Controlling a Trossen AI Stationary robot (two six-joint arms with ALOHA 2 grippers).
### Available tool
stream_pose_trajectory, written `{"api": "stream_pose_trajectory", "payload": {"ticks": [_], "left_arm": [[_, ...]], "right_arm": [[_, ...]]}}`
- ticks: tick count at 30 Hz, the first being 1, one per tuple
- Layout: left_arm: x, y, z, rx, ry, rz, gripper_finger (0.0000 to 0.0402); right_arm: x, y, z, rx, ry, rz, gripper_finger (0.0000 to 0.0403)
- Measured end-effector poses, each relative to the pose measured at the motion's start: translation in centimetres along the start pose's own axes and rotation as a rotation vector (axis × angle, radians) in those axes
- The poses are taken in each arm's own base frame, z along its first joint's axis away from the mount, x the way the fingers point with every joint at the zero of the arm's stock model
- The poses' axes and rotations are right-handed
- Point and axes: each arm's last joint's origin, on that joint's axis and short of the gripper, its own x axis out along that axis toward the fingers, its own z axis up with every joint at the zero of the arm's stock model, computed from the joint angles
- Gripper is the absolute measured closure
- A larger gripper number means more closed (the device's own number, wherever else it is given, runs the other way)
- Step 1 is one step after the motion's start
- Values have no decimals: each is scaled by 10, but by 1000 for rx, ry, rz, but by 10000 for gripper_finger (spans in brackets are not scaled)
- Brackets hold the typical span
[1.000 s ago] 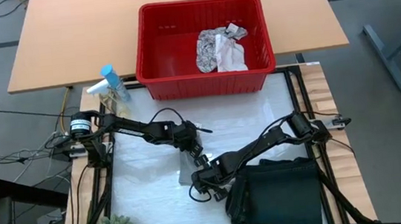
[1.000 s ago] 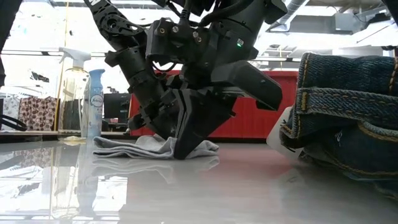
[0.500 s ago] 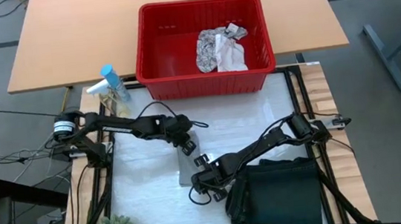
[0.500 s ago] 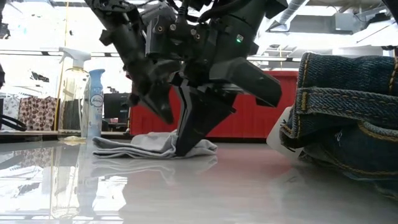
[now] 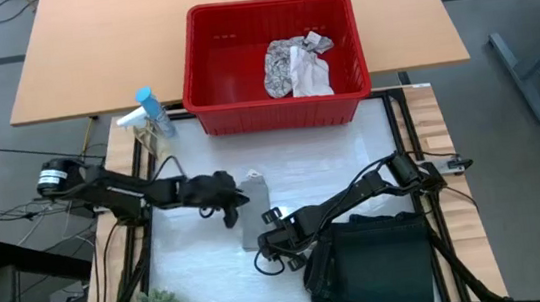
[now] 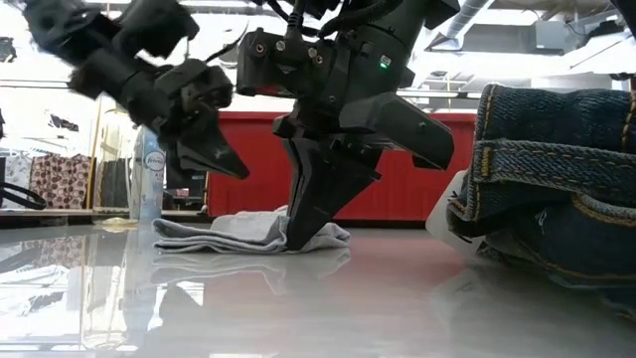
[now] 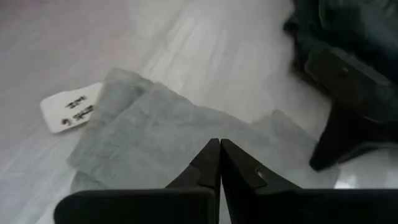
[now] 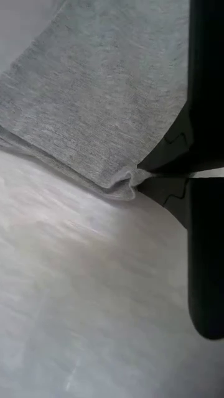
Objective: Fold Laundry from Bin
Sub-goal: Fold the gray boxer from the red laundry bin
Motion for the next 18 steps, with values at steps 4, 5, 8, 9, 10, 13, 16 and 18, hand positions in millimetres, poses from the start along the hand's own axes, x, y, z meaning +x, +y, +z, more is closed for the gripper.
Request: {"api": "stream_pose_trajectory", "payload": {"ticks": [4,5,8,9,10,13,16,18], "left_arm": [[0,7,-13,-28,-18,11,401],[2,6,-15,-24,-10,4,401],[5,0,-18,-11,-21,-47,401],[6,-3,-18,-12,-33,-56,401],[7,-5,-19,-11,-39,-50,401],[11,-6,-28,-1,-18,-6,401],[16,-6,-32,3,-9,2,401],[19,-5,-36,5,1,-3,401]], "right_arm": [[0,0,0,-1,2,1,378],[0,0,0,-1,1,1,378],[0,0,0,0,2,1,376],[0,0,0,0,3,1,376],[0,0,0,-1,4,1,376],[-1,0,0,0,3,1,378],[-1,0,0,0,3,1,377],[-1,0,0,0,3,1,377]]}}
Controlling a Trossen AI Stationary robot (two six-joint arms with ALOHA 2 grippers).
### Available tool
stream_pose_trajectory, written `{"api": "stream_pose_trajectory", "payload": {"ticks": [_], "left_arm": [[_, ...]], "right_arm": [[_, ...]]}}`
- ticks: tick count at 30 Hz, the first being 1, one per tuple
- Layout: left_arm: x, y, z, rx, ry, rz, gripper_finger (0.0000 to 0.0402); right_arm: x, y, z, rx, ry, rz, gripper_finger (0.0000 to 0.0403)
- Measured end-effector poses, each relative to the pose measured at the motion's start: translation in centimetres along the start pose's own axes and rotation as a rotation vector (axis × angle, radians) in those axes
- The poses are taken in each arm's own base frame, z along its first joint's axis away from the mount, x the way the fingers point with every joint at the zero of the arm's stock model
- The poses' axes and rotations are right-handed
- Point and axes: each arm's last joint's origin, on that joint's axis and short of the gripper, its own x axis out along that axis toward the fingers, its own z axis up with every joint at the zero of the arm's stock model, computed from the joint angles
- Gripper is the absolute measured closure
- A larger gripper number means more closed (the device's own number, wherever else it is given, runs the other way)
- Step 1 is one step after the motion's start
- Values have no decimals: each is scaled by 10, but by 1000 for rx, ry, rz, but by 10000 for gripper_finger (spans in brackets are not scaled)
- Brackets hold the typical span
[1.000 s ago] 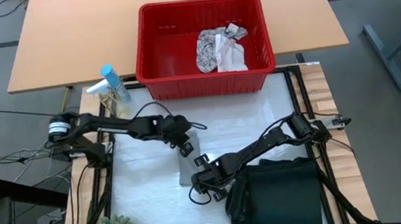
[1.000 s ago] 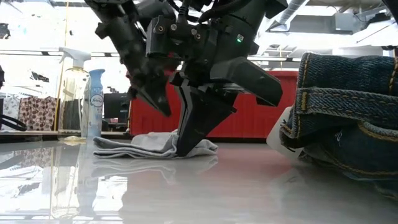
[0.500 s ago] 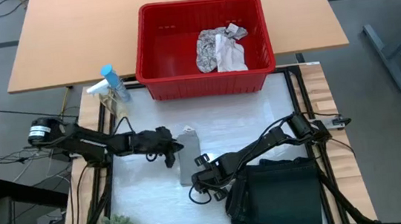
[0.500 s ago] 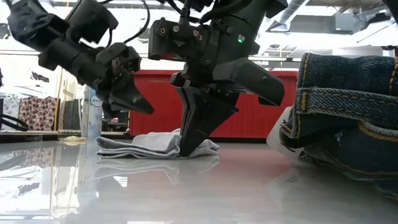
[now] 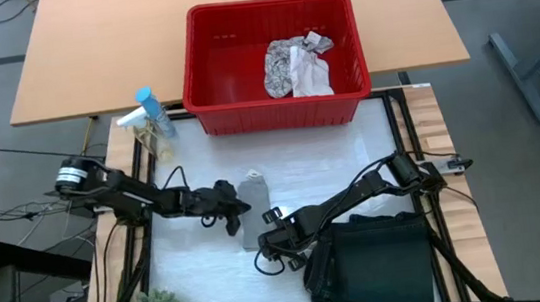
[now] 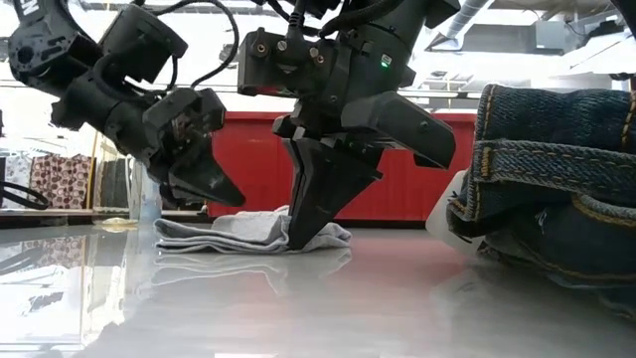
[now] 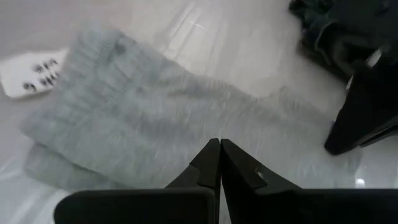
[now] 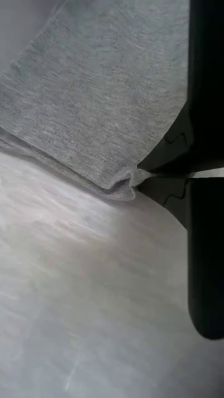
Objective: Fold Laundry from Bin
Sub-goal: Fold the gray boxer from the red laundry bin
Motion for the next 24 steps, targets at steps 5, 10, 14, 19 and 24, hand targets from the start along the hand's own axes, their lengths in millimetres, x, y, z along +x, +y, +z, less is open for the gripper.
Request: {"api": "stream_pose_trajectory", "payload": {"ticks": [5,10,14,19,24], "left_arm": [[9,3,-16,-5,85,-6,401],[11,-1,-21,5,101,-24,401],[11,-1,-22,8,105,-14,401],[10,1,-24,11,120,16,401],[10,1,-24,10,120,16,401]], "right_arm": [[0,-2,0,5,1,-1,377],[-2,-4,1,6,11,0,378],[-21,-12,9,11,49,4,379],[-54,-39,28,23,37,-3,379],[-65,-73,33,64,-23,14,379]]}}
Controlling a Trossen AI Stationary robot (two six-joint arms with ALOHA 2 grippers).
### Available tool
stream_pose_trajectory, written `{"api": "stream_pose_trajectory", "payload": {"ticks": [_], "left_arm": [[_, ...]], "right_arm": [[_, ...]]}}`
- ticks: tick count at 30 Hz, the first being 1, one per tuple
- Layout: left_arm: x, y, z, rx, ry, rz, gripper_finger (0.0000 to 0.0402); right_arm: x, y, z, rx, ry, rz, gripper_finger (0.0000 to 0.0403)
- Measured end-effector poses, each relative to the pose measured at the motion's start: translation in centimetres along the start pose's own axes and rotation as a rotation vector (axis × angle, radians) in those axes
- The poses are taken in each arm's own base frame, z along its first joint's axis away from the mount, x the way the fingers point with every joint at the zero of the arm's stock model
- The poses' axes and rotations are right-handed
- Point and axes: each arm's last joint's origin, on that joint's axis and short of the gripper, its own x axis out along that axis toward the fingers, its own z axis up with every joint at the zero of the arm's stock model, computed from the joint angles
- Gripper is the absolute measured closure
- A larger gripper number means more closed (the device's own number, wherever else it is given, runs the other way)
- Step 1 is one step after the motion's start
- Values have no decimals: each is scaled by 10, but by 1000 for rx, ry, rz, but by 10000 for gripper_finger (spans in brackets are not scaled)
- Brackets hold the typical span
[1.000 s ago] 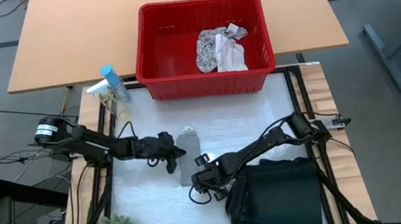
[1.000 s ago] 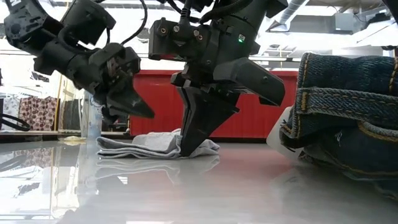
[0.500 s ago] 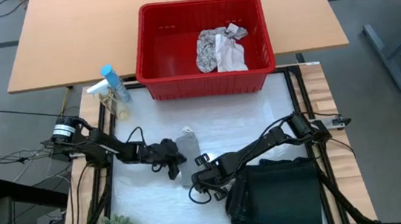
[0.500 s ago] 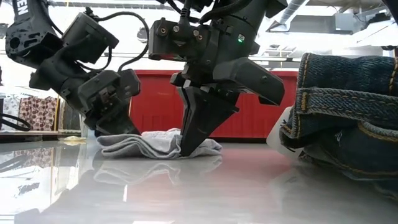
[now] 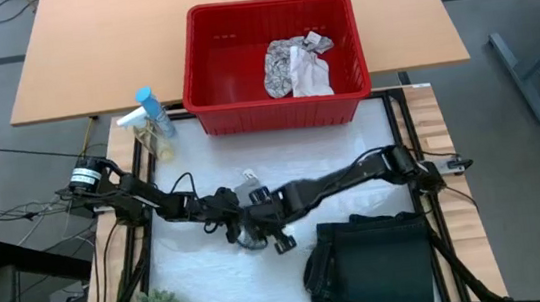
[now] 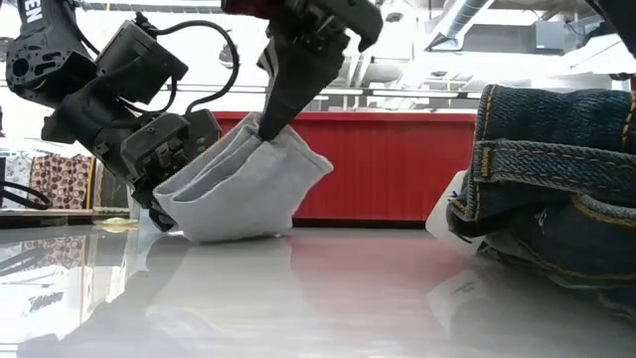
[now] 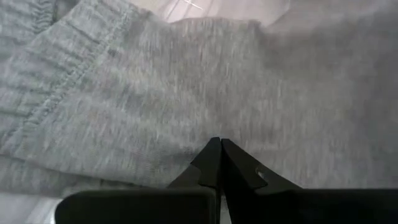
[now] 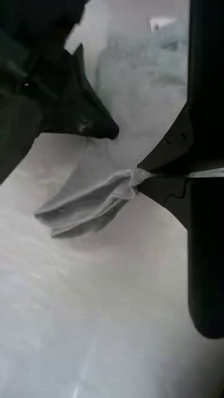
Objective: Fold Laundry from Bin
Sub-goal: Fold the gray boxer from the red laundry bin
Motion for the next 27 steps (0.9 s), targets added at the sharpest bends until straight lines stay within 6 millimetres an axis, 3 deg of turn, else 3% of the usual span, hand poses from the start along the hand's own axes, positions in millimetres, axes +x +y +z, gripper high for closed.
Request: {"api": "stream_pose_trajectory", "payload": {"ticks": [6,13,18,27], "left_arm": [[0,0,0,-10,5,-2,401],[-1,-3,-3,-1,11,-14,401],[-1,-6,-4,5,16,-24,401],[-1,-7,-4,-3,13,-29,401]], "right_arm": [[3,-51,-14,79,15,-15,379],[3,-95,-26,100,-22,-23,379],[6,-110,-30,117,-80,1,379],[6,-113,-24,111,-157,20,379]]}}
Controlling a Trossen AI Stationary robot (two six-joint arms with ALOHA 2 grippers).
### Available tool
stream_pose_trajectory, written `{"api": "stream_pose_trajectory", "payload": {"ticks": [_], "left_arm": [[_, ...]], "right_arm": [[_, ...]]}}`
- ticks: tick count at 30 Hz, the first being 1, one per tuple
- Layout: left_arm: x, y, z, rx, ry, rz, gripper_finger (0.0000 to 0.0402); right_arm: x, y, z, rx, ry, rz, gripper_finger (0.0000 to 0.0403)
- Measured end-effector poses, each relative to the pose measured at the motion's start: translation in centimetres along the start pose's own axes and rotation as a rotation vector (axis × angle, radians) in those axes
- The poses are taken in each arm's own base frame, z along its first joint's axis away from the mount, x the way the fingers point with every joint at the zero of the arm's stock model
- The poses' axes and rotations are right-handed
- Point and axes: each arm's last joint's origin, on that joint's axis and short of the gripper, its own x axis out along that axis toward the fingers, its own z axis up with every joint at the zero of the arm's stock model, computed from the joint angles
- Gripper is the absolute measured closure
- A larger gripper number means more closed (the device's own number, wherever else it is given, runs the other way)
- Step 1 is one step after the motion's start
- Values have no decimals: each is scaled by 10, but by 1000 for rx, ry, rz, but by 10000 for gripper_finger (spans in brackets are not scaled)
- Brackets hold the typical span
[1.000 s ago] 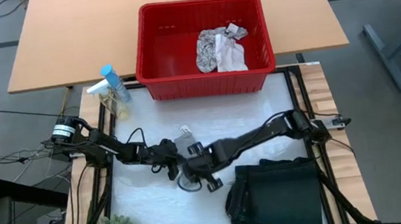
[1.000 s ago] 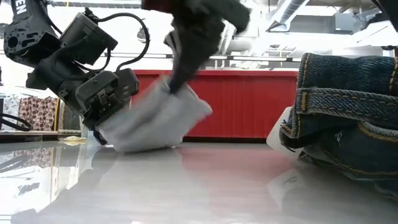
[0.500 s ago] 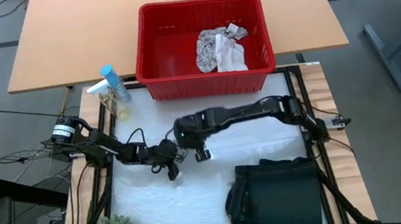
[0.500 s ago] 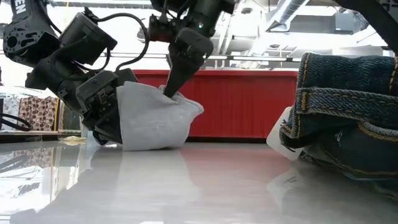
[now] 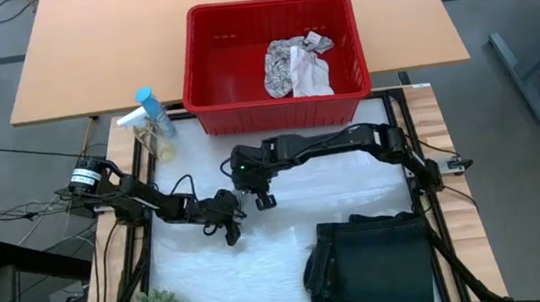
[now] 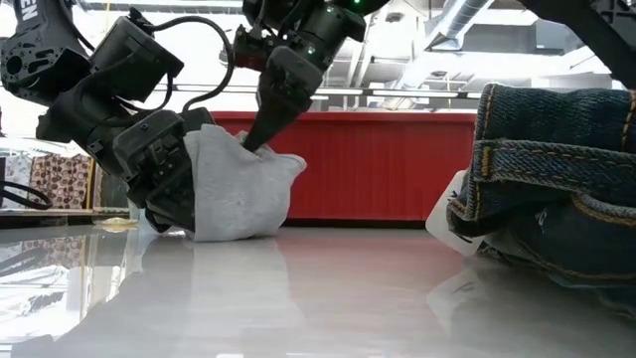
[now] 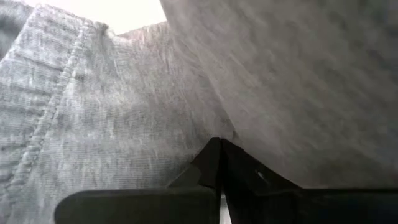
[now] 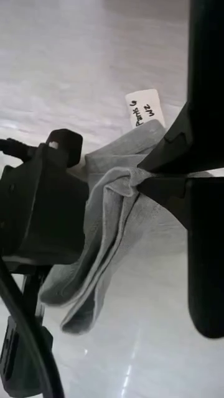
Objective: Fold Laundry from Bin
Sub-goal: Fold the gray boxer from the red laundry bin
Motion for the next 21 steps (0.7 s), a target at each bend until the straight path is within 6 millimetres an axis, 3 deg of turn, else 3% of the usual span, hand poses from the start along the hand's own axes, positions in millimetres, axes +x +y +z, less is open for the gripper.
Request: {"api": "stream_pose_trajectory", "payload": {"ticks": [5,12,21], "left_arm": [[0,0,0,-4,-3,-8,401],[0,-2,2,-8,-13,-41,401],[0,-3,3,-14,-7,-66,401]], "right_arm": [[12,-2,-4,6,18,4,375],[52,-2,-18,7,78,22,370],[48,-19,-19,30,55,-47,370]]}}
